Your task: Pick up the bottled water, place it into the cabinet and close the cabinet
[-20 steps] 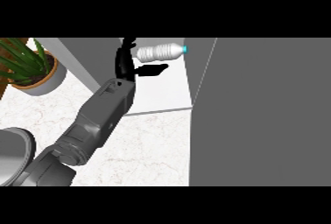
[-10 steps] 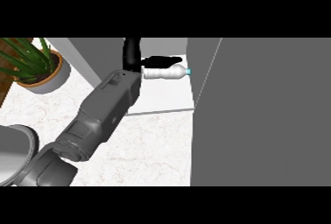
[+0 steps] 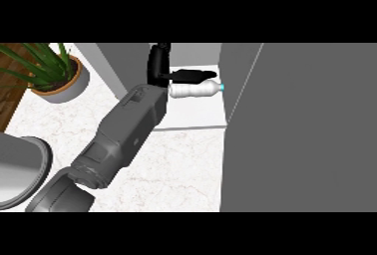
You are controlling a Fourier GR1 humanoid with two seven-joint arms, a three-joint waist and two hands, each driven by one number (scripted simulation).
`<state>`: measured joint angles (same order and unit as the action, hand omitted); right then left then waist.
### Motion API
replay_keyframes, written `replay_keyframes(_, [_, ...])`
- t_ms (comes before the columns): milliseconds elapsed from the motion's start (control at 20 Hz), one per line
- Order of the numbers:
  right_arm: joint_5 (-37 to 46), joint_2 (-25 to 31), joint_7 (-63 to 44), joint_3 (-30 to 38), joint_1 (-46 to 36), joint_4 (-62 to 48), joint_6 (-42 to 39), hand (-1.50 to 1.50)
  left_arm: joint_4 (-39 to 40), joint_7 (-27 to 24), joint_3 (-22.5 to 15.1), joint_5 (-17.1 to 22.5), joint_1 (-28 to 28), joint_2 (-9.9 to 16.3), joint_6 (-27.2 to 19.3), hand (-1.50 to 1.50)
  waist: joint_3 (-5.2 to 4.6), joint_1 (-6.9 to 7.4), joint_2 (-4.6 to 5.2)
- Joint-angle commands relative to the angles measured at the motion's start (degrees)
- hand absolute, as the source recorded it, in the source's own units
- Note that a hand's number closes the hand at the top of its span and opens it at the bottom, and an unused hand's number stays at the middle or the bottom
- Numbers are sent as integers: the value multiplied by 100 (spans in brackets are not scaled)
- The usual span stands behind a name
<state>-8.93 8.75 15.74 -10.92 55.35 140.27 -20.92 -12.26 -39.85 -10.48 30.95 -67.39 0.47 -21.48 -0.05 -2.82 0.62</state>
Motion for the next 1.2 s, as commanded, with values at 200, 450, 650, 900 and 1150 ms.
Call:
replay_keyframes(200, [9, -154, -645, -397, 88, 815, 288, -150, -999, 136, -420, 204, 812, -46, 131, -150, 0, 186, -84])
replay_keyframes(450, [246, -267, -329, -498, 109, 521, 343, -150, -1756, 41, -794, 373, 1592, -46, 743, -150, 0, 156, -87])
replay_keyframes(650, [-83, -106, -639, -192, 24, 695, 418, -150, -2784, 575, -1038, 606, 1925, -46, 960, -150, 3, 295, -113])
replay_keyframes(900, [170, -140, -711, -425, 216, 881, 527, -150, -4064, 517, -1595, 432, 3055, -1, 907, -150, 2, 359, -120])
replay_keyframes(1150, [472, -20, -367, -464, 237, 739, 360, -150, -5367, 846, -1948, 356, 3976, 202, 861, -150, 4, 330, -123])
